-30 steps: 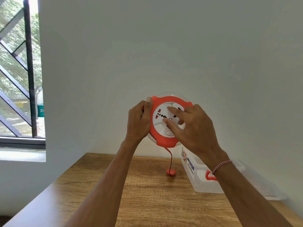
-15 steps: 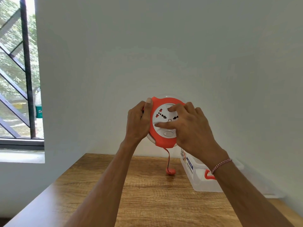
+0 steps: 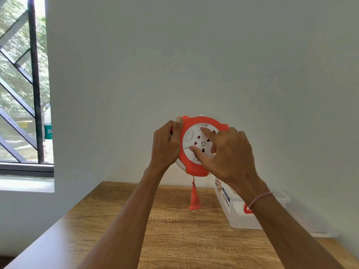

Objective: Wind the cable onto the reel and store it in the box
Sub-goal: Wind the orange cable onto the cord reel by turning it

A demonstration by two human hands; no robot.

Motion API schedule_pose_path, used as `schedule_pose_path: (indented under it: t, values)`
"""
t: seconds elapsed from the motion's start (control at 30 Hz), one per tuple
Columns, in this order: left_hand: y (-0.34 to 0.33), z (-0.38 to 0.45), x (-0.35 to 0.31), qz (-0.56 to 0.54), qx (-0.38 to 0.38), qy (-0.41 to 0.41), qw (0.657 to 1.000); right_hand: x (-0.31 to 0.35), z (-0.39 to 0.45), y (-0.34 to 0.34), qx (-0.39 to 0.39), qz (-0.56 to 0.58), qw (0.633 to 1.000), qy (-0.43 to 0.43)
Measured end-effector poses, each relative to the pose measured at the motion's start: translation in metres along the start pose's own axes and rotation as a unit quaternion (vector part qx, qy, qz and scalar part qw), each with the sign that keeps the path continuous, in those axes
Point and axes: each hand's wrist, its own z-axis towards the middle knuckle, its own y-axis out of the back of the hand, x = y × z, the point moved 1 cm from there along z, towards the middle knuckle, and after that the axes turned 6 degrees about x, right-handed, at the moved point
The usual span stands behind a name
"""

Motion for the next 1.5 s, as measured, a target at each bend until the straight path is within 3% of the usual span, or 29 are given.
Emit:
schedule_pose_path:
  t: [0.17,0.27,0.4,0.6,0.8,1.3,1.5]
  values:
    - [0.002,0.000,0.002,0.001,-0.001,0.004,1.000,-0.009,0.002,0.004,-0.016,0.042,0.995,0.092]
    - [0.003,0.000,0.003,-0.002,-0.001,0.006,1.000,-0.011,0.003,0.006,0.065,0.049,0.988,0.132]
    - [0.003,0.000,0.003,-0.003,0.001,0.007,1.000,-0.002,0.001,0.006,0.158,-0.027,0.981,0.112]
    - [0.000,-0.001,0.004,0.014,0.015,0.003,1.000,0.000,-0.001,0.001,0.131,-0.086,0.985,0.072]
    - [-0.001,0.000,0.006,0.018,0.016,-0.011,1.000,-0.002,-0.004,-0.002,0.093,-0.050,0.992,0.062]
    - [0.002,0.001,0.006,0.030,0.048,-0.017,0.998,-0.008,-0.007,-0.007,0.102,-0.011,0.994,0.026]
    - [0.001,0.000,0.006,0.032,0.046,-0.021,0.998,0.000,-0.012,-0.010,0.046,0.013,0.999,0.002]
